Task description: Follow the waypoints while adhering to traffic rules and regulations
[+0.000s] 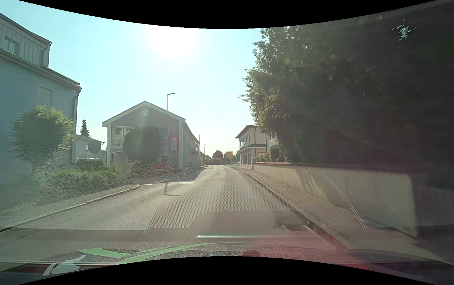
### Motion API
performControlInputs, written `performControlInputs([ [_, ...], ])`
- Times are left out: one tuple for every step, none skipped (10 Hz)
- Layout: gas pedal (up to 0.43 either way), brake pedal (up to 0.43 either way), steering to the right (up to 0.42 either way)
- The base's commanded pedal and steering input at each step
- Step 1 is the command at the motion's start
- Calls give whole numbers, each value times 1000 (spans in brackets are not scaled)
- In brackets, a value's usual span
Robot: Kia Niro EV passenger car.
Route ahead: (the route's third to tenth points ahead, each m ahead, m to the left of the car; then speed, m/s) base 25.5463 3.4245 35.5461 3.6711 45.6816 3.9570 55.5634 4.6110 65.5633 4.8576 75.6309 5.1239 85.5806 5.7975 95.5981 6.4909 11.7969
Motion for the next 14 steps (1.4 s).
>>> performControlInputs([
  [110, 0, 1],
  [110, 0, -1],
  [118, 0, -2],
  [118, 0, -2],
  [118, 0, -2],
  [118, 0, -3],
  [118, 0, -6],
  [118, 0, -7],
  [110, 0, -7],
  [110, 0, -7],
  [98, 0, -7],
  [98, 0, -8],
  [98, 0, -9],
  [98, 0, -11],
])
